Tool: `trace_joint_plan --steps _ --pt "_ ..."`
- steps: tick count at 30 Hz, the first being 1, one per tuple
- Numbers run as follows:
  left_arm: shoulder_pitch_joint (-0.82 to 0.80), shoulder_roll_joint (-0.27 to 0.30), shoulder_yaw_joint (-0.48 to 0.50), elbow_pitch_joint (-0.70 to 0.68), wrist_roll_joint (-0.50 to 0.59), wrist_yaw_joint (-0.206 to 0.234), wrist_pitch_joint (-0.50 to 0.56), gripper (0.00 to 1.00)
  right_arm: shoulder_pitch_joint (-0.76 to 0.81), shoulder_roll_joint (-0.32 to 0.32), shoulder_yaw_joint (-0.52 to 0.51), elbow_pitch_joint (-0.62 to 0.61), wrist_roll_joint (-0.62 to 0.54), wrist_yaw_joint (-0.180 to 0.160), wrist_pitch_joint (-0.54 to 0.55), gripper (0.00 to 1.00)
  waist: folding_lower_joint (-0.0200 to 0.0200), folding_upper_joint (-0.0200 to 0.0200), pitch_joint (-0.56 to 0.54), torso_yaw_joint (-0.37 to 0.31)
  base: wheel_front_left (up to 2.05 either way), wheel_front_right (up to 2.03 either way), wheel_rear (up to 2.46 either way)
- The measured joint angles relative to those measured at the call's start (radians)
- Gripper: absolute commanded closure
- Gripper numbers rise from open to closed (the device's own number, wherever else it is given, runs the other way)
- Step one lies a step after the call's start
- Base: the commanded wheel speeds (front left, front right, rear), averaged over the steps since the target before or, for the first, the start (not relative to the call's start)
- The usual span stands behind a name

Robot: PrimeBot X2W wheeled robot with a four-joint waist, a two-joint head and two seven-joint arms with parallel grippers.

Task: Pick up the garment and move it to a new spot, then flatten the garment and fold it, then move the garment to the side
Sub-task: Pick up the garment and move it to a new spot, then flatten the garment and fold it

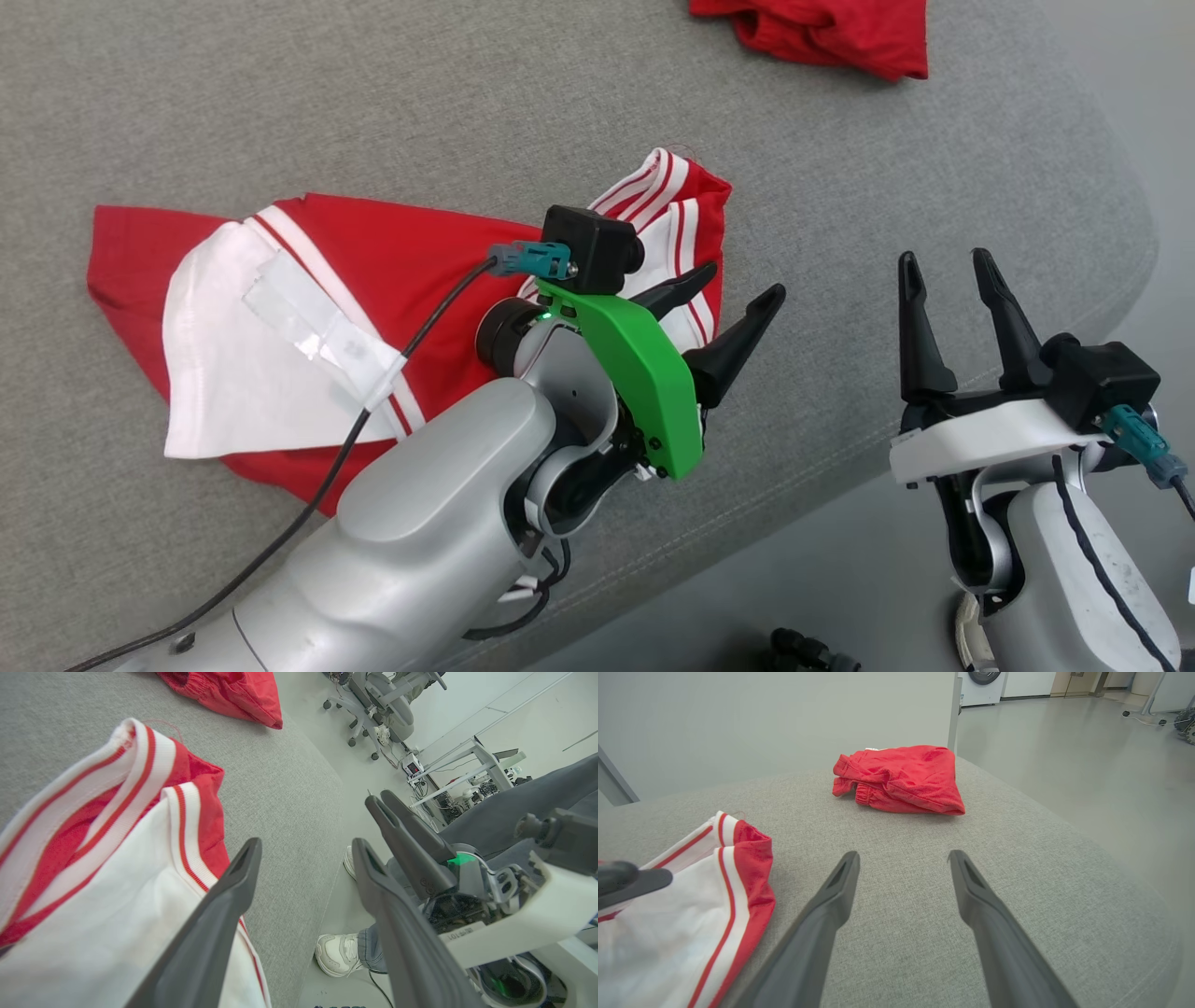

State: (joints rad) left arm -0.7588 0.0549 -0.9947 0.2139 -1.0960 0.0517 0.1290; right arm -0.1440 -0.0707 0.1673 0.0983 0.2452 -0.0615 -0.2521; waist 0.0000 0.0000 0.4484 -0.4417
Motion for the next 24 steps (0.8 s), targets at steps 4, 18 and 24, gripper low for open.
trace_joint_plan --steps 4,18,24 --pt "0.000 0.000 -0.007 -0.019 0.003 0.000 -0.047 0.00 0.001 -0.016 -0.014 0.007 -0.006 0.001 0.000 0.00 0.0000 0.0000 -0.023 0.037 0.00 0.00 0.00" --pt "0.088 0.019 0.072 0.001 0.123 0.045 -0.250 0.00 0.037 -0.082 -0.002 0.061 -0.042 0.037 -0.001 0.00 0.0000 0.0000 -0.132 0.210 0.00 0.00 0.00" --pt "0.208 0.051 0.093 0.004 0.119 0.056 -0.304 0.00 0.058 -0.110 0.010 0.089 -0.058 0.053 0.006 0.00 0.0000 0.0000 -0.184 0.286 0.00 0.00 0.00"
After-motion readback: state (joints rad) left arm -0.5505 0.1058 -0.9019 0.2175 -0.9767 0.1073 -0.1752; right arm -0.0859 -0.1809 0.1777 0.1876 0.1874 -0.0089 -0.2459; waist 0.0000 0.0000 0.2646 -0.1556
